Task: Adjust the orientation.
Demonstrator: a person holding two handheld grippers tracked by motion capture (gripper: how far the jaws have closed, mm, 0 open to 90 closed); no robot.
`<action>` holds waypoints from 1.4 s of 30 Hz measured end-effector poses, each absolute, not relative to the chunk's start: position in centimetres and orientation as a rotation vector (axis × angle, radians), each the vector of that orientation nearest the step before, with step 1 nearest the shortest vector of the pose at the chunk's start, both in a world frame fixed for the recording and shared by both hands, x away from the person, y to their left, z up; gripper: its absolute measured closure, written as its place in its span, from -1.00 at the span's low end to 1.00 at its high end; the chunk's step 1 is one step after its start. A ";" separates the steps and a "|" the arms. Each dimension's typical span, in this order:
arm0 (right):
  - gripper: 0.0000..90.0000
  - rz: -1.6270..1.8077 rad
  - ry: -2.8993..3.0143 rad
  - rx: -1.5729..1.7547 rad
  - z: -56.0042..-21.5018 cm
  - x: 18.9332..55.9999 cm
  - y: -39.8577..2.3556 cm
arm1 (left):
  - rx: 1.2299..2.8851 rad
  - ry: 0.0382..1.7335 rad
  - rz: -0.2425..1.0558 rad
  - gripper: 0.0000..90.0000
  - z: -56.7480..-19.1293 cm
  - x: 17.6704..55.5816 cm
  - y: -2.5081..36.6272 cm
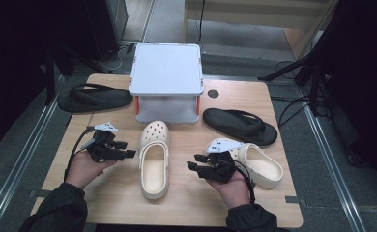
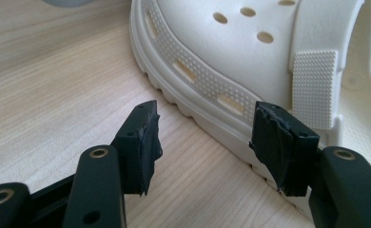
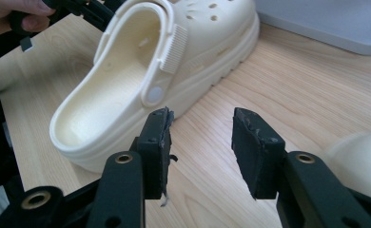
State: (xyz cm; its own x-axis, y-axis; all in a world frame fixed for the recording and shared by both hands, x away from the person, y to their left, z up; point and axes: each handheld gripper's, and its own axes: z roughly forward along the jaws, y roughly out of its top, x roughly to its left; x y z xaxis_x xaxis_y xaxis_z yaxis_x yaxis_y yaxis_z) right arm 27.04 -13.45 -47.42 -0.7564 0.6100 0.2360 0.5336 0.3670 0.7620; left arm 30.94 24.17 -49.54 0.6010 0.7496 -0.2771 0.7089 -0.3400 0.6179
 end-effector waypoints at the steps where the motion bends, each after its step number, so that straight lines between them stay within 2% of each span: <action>1: 0.30 1.355 2.523 1.068 -47.4 27.0 -13.8 | 2.105 1.146 0.073 -0.06 -49.6 30.9 24.2; 19: 0.31 1.297 2.425 1.158 -46.9 25.3 -19.8 | 2.064 1.157 0.081 -0.06 -49.5 31.2 24.6; 23: 0.32 1.290 2.391 1.195 -46.9 24.9 -21.3 | 2.131 1.128 0.128 -0.05 -49.3 31.3 24.1; 42: 0.34 1.269 2.225 1.334 -46.9 22.8 -27.9 | 2.140 1.090 0.090 -0.05 -49.5 32.5 22.9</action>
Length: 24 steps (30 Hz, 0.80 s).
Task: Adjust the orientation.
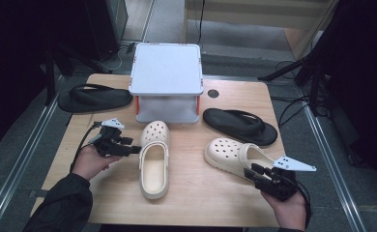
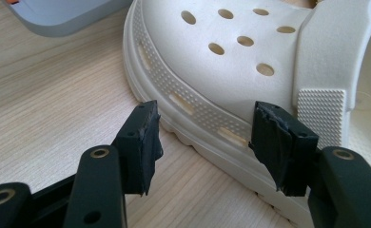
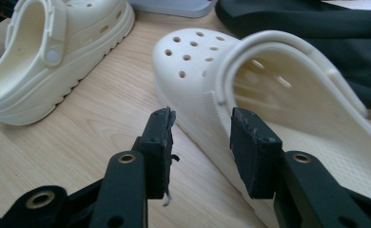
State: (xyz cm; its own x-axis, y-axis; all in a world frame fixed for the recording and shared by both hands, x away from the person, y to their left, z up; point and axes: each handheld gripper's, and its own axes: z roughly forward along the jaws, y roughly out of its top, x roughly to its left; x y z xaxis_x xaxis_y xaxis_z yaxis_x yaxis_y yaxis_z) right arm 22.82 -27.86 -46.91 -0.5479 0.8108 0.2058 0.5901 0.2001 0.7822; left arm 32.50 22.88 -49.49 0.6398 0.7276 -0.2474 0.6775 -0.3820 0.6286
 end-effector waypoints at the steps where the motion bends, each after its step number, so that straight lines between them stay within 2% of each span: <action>1: 0.34 1.269 2.221 1.338 -47.0 22.8 -28.0 | 2.140 1.090 0.087 -0.05 -49.5 32.5 22.8; 13: 0.32 1.252 2.237 1.351 -47.7 24.4 -28.7 | 2.144 1.113 0.120 -0.05 -49.5 31.7 23.7; 24: 0.32 1.236 2.345 1.281 -48.1 27.0 -26.6 | 2.106 1.176 0.136 -0.06 -49.7 30.2 25.7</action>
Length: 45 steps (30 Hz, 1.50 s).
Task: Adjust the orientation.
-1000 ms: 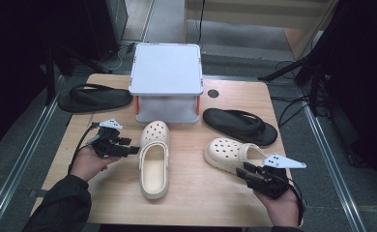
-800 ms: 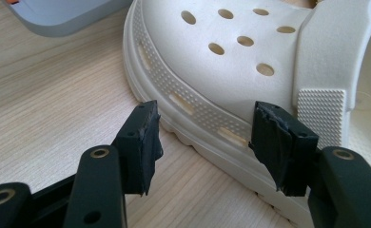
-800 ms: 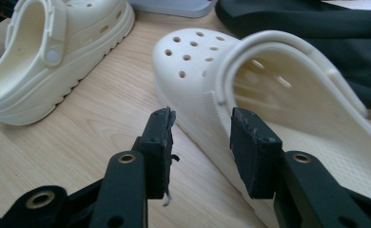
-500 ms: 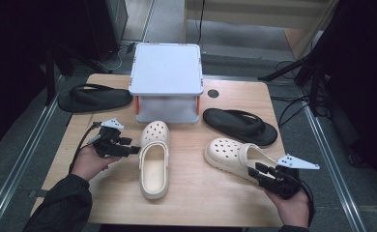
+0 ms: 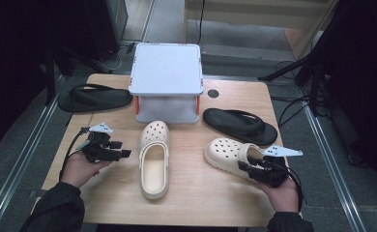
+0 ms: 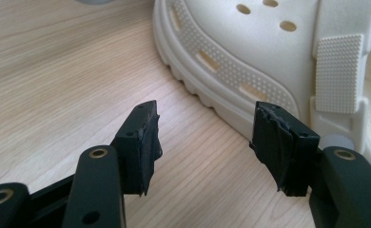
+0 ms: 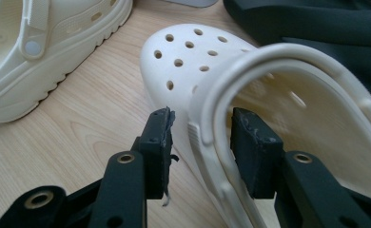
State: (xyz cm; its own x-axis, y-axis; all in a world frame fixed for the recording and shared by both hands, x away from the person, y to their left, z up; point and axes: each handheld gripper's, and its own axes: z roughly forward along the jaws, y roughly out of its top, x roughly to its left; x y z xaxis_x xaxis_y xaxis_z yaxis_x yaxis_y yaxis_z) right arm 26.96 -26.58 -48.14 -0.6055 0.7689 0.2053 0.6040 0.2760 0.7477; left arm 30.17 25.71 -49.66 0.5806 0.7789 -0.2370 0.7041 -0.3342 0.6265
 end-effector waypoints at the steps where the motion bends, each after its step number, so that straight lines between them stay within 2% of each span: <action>1: 0.33 1.234 2.355 1.269 -48.2 27.1 -26.4 | 2.106 1.179 0.141 -0.06 -49.7 30.0 25.9; 7: 0.35 1.222 2.396 1.235 -48.3 28.3 -25.5 | 2.087 1.209 0.157 -0.07 -49.7 29.2 26.7; 17: 0.64 1.226 2.452 1.338 -48.3 30.0 -24.9 | 2.065 1.248 0.181 -0.07 -49.8 28.1 27.9; 21: 0.69 1.228 2.468 1.380 -48.1 30.3 -24.7 | 2.060 1.252 0.186 -0.07 -49.8 27.9 28.1; 30: 0.69 1.262 2.460 1.355 -47.3 30.6 -23.2 | 2.046 1.250 0.194 -0.07 -49.8 27.3 28.3; 45: 0.68 1.317 2.454 1.361 -46.5 32.3 -18.0 | 2.044 1.221 0.219 -0.07 -49.6 26.5 27.9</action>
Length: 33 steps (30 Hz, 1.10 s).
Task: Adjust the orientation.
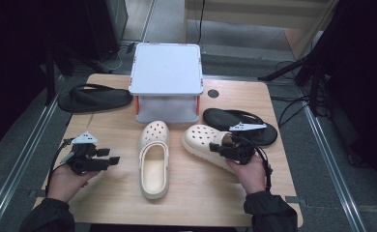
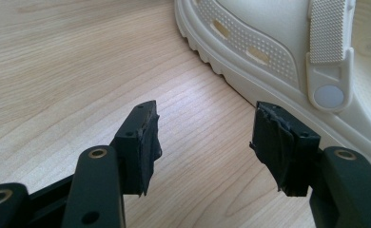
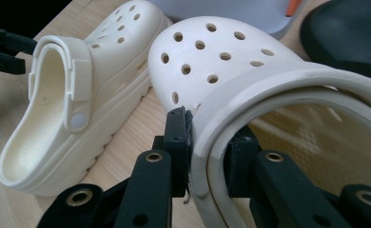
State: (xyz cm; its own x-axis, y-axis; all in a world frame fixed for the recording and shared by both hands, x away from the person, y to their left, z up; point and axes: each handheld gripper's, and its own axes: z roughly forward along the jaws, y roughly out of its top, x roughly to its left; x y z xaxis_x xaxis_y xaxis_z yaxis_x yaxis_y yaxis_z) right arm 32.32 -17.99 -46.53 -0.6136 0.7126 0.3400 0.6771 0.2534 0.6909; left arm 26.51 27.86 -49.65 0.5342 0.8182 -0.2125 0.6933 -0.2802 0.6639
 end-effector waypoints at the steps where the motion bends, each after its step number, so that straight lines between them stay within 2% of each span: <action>1: 0.68 1.316 2.456 1.358 -46.5 32.4 -17.6 | 2.045 1.222 0.219 -0.07 -49.7 26.5 27.8; 20: 0.68 1.231 2.450 1.379 -46.8 34.1 -13.1 | 2.056 1.186 0.212 -0.07 -49.6 27.0 27.1; 33: 0.67 1.208 2.429 1.454 -47.9 35.0 -12.3 | 2.073 1.165 0.207 -0.07 -49.6 27.4 26.5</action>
